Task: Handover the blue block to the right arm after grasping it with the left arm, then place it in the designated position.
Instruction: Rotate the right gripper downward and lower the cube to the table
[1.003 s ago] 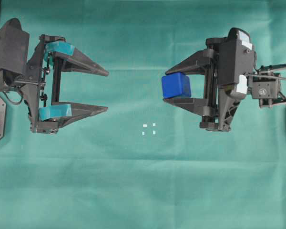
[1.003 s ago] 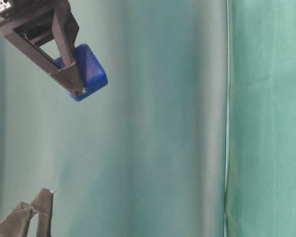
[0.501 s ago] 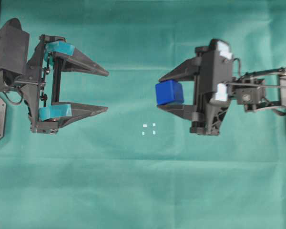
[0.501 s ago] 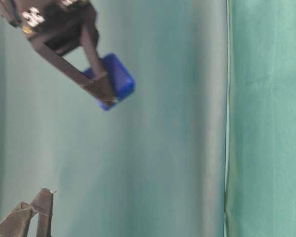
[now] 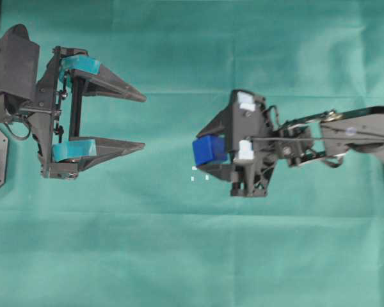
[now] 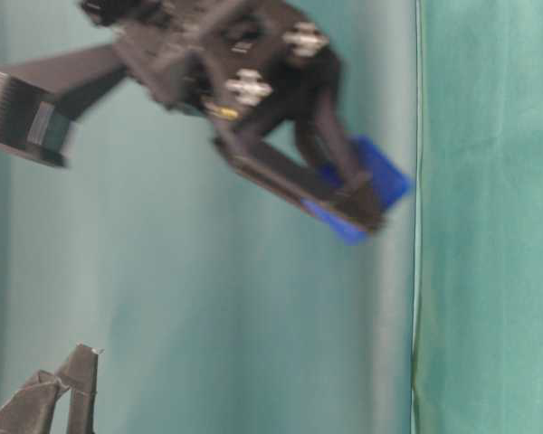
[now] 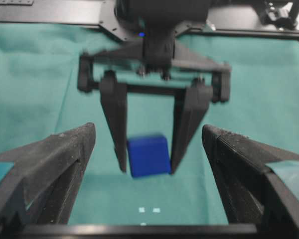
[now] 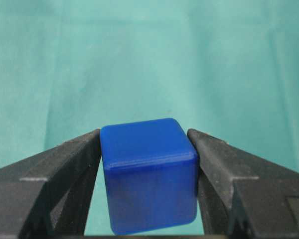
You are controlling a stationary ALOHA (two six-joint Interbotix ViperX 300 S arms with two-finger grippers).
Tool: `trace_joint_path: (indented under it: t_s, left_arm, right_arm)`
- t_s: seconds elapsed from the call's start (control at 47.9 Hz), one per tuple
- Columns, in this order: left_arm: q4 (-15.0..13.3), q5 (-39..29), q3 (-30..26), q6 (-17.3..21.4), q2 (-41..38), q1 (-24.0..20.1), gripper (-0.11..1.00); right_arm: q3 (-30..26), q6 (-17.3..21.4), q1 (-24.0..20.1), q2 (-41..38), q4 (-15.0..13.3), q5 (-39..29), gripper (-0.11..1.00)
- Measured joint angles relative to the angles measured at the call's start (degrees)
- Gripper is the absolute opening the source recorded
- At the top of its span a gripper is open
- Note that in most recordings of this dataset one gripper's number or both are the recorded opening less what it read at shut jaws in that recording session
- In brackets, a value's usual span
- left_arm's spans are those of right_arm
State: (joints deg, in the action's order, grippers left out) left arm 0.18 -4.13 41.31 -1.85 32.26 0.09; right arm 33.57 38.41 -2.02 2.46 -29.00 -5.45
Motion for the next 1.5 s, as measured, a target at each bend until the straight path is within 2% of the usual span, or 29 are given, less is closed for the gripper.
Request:
trace_joint_path:
  t_s: [0.292, 0.815, 1.149, 1.504]
  left_arm:
    - [-0.09, 0.00, 0.00, 0.00, 0.00, 0.00, 1.00]
    - [-0.09, 0.00, 0.00, 0.00, -0.09, 0.00, 1.00]
    - [-0.09, 0.00, 0.09, 0.00, 0.00, 0.00, 1.00]
    - [0.00, -0.35, 0.00, 0.00, -0.09, 0.00, 1.00]
  right_arm:
    - [0.00, 0.00, 1.14, -6.94, 1.32, 6.24, 0.58]
    - [-1.14, 0.00, 2.37, -15.21, 1.49, 12.39, 0.58]
    - [-3.43, 0.00, 2.37, -19.86, 2.55, 13.89, 0.58]
    - [-3.78, -0.09, 2.37, -20.21, 2.72, 14.15, 0.57]
